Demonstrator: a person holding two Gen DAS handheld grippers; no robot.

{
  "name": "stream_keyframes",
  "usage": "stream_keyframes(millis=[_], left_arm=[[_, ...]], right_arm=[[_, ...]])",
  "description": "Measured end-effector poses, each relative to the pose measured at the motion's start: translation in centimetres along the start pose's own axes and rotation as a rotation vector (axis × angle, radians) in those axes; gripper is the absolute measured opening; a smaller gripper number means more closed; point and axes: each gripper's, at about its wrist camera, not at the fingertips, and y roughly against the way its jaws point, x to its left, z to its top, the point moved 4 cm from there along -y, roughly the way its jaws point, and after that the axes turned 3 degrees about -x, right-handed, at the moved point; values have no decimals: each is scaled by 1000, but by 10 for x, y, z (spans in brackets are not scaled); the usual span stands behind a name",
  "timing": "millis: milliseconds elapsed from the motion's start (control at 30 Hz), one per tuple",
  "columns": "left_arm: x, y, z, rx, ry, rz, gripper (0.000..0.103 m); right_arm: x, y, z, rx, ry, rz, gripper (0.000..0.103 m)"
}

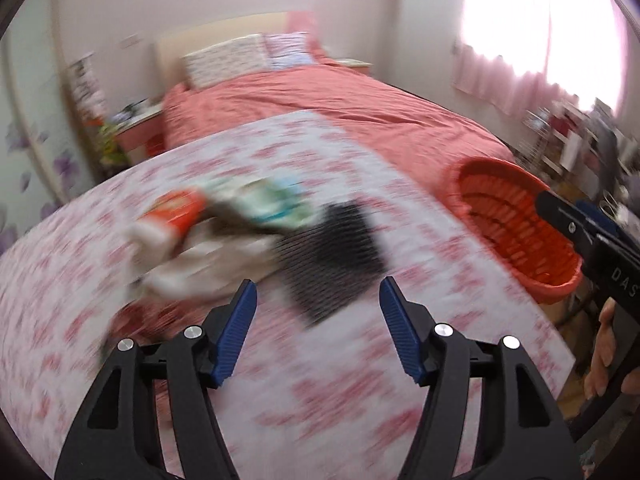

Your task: Collect trash

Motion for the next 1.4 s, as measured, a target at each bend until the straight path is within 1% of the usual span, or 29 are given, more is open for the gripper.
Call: stream_keyframes(millis=[67,100,267,300,400,500,567,633,667,700,733,767,833,900,1000,1033,1200,1300,1400], left_arm=[[22,7,-6,-5,36,30,64],[38,13,-10,-10,63,57,64],[92,24,-27,-21,145,140,64],[104,25,-31,-19,164,163,64],[126,23,-41,-12,197,200,64],[144,19,-51,0,228,217,64],[151,19,-59,6,243,207,64],[153,20,-65,11,248,192,64],[155,20,-69,11,247,187,64],[154,21,-72,12,246,177,64],[153,22,-74,11,245,166,64],[152,21,-75,11,243,156,64],[149,20,-78,10,228,138,64],[144,17,-78,17,213,132,64],[141,9,-79,38,208,120,59],[140,5,-79,48,209,117,58],[137,-8,-76,78,207,115,54],[134,-16,-70,85,190,123,54],[131,-22,-65,85,182,133,50]], right_arm=[[24,-1,-6,16,35,34,89],[31,-1,-8,22,44,43,89],[70,-11,-23,76,98,92,89],[78,-17,-26,96,109,100,89],[101,-38,-34,154,130,119,86],[117,-58,-37,191,151,117,85],[126,-78,-39,226,163,94,84],[128,-93,-42,262,158,68,80],[127,-99,-44,288,151,64,78],[126,-107,-45,325,125,68,73],[125,-111,-46,337,112,68,72],[126,-111,-44,330,109,60,70],[129,-113,-45,334,118,64,56],[134,-112,-46,328,141,59,46],[138,-111,-46,320,161,59,36],[139,-111,-47,319,165,60,34],[139,-109,-47,322,157,63,33],[141,-108,-47,324,163,69,33],[144,-108,-48,324,173,73,33]])
